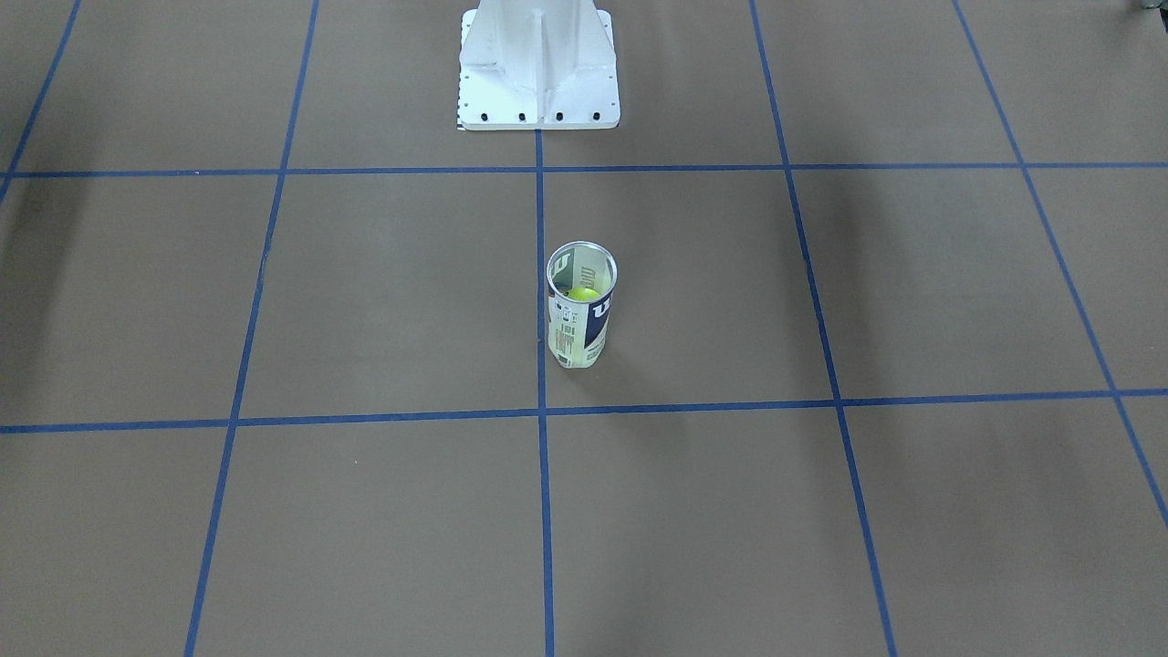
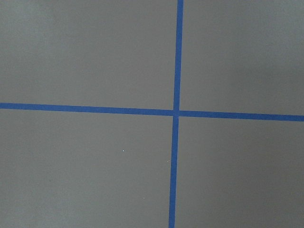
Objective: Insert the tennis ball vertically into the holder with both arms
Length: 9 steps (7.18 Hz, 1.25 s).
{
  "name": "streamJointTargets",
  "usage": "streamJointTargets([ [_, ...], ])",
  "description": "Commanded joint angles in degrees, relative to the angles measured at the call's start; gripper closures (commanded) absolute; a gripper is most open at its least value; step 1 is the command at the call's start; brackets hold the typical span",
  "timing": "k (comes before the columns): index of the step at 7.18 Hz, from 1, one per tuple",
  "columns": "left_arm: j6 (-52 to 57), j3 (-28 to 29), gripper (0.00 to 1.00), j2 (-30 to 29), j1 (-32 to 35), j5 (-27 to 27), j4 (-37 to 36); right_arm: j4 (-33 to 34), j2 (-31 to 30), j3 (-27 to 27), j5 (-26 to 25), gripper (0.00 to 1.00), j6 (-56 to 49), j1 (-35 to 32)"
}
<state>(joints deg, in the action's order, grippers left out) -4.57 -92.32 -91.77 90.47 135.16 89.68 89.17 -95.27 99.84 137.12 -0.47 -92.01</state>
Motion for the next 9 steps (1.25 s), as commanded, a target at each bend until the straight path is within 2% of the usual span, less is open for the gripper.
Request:
streamJointTargets([
  [1, 0.0, 0.0, 0.0, 0.0, 0.0, -0.1, 0.0, 0.0, 0.6, 0.0, 0.1, 0.0, 0.5, 2.1],
  [3, 0.3, 0.5, 0.0, 0.3, 0.0, -0.1, 0.0, -0.7, 0.9, 0.0, 0.1, 0.01, 6.3, 3.8],
  [9, 0.4, 0.2, 0.0, 1.7, 0.0, -0.5, 0.0, -1.6, 0.8, -0.4, 0.1, 0.0, 5.6, 3.8],
])
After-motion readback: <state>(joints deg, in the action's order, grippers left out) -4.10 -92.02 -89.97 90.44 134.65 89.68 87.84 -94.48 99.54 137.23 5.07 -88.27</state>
